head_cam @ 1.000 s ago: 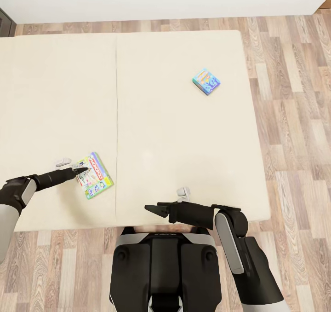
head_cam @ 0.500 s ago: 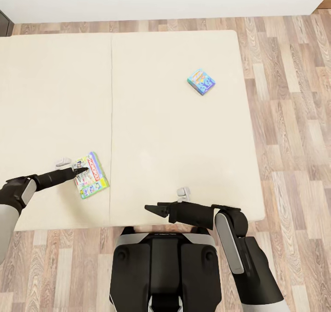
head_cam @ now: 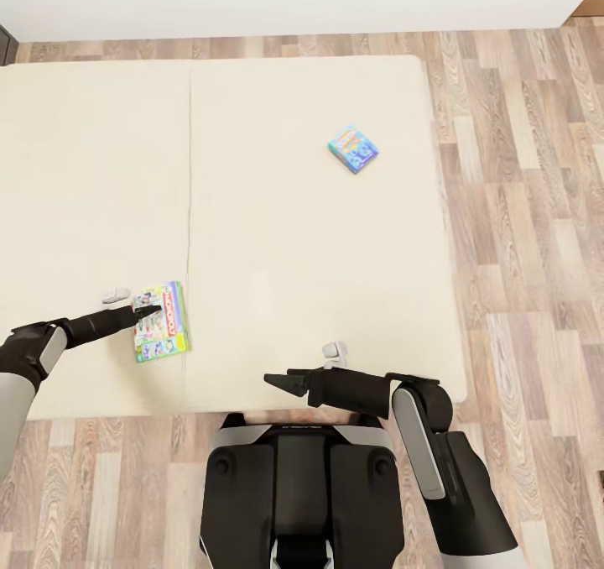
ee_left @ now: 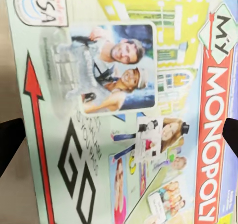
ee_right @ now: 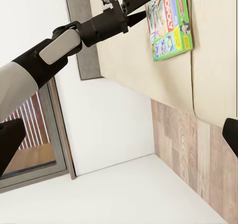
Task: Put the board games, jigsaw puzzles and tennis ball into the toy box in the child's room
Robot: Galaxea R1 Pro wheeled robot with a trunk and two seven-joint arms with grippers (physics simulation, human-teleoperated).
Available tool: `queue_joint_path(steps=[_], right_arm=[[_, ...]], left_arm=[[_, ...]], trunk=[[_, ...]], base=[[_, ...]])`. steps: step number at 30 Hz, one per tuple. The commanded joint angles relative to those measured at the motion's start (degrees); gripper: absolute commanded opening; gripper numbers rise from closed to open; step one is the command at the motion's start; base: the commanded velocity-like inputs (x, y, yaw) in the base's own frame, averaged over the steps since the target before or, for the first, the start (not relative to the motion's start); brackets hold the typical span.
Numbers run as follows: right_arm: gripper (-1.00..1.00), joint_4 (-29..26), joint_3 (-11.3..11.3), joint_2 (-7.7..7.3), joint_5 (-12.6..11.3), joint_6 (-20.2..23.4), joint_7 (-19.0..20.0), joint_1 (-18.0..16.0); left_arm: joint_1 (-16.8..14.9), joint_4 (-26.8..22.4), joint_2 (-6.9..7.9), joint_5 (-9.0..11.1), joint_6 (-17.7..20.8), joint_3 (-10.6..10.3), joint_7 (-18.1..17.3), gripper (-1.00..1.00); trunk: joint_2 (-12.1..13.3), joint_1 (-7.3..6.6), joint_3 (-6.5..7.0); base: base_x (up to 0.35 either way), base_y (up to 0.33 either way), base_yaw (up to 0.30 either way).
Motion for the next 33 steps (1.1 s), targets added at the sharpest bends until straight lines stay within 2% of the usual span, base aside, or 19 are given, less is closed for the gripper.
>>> queue_joint_path(steps=[1,20,33], right_arm=[[1.00,-0.02,-0.05,0.03,0.20,0.25,0.28,-0.03],[1.00,-0.02,-0.05,0.03,0.20,0.25,0.28,-0.02],[1.00,-0.02,-0.05,0.03,0.20,0.22,0.28,-0.02]], left_arm=[[-0.03,-0.01,-0.03,0.05,0.60,0.28,-0.20,1.00],[-0.03,-0.01,-0.03,0.05,0.56,0.26,-0.56,1.00],[-0.03,-0.01,-0.03,0.05,0.57,0.28,-0.71,1.00]], trunk=[[-0.09,0.03,-0.06],[-0.09,0.03,-0.06],[-0.09,0.03,-0.06]], base=[[0.000,-0.207,0.000],[0.000,-0.114,0.000],[0.000,-0.038,0.000]])
